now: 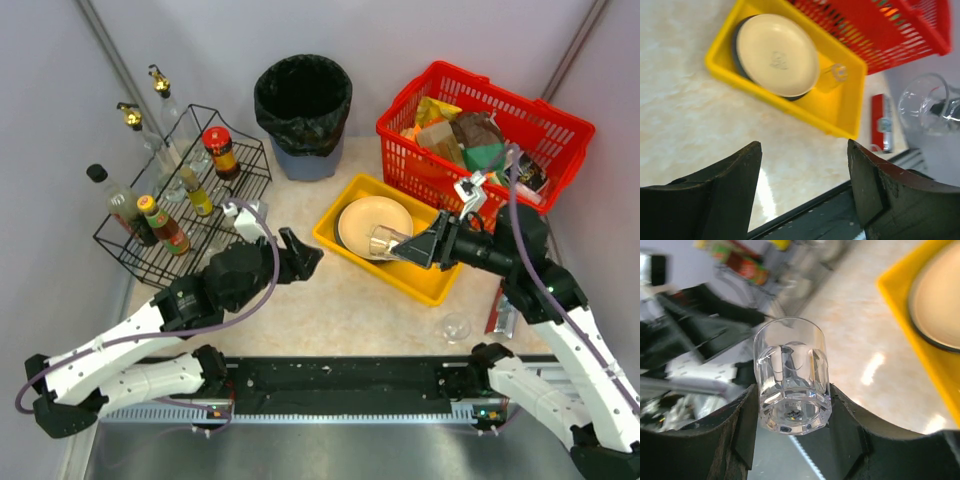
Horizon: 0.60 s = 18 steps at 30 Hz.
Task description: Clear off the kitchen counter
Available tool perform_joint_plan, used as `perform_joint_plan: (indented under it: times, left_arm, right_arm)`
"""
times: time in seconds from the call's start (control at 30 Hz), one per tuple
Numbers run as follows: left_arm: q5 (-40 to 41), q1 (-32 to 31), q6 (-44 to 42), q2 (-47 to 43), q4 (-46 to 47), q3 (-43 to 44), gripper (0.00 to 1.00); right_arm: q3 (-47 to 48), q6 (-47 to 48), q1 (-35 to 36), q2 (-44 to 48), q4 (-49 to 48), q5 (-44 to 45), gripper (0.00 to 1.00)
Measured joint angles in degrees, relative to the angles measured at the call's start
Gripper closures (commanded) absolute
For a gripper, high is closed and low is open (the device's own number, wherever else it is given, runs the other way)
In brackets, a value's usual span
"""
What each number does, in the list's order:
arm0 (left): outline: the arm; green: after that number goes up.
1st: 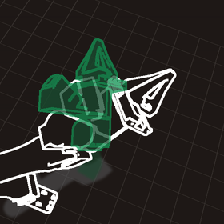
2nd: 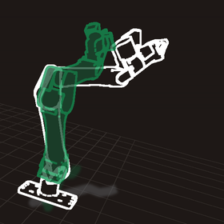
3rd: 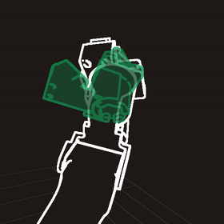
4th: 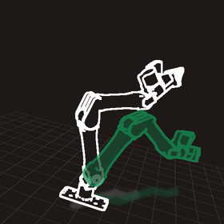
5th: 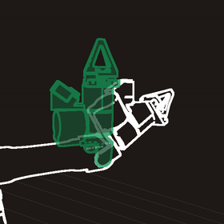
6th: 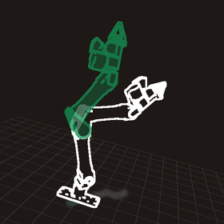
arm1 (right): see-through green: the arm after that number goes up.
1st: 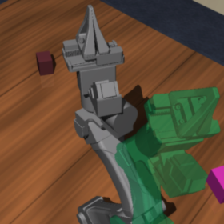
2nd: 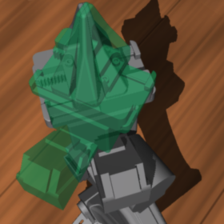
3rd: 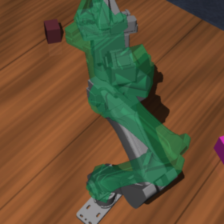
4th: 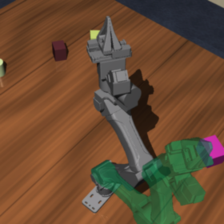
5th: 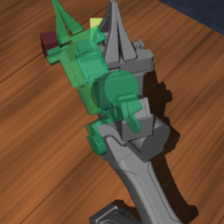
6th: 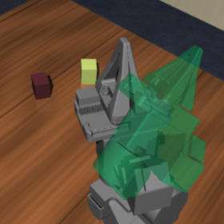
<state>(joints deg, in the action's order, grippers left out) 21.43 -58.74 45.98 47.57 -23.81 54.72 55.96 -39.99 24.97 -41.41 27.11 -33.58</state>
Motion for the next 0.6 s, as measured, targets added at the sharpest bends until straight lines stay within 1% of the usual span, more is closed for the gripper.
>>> perform_joint_plan:
  times: [0.1, 0.27, 0.43, 0.6]
  left_arm:
    - [4.7, 0.0, -0.6, -1.0, -5.0, -1.9, 0.27]
    - [7.5, 0.0, -1.7, -2.0, -7.7, -3.1, 0.27]
    - [8.0, 0.0, -2.6, -1.8, -7.8, -3.8, 0.27]
    - [7.5, 0.0, -2.7, -0.7, -7.7, -5.1, 0.27]
  right_arm:
    - [2.3, 6.2, 0.0, -5.6, 9.4, 9.8, 1.0]
    - [2.6, 11.5, 0.0, -12.9, 18.2, 23.6, 1.0]
    - [2.6, 13.5, 0.0, -17.9, 22.1, 34.5, 1.0]
    - [2.5, 13.6, 0.0, -25.6, 22.2, 41.9, 1.0]
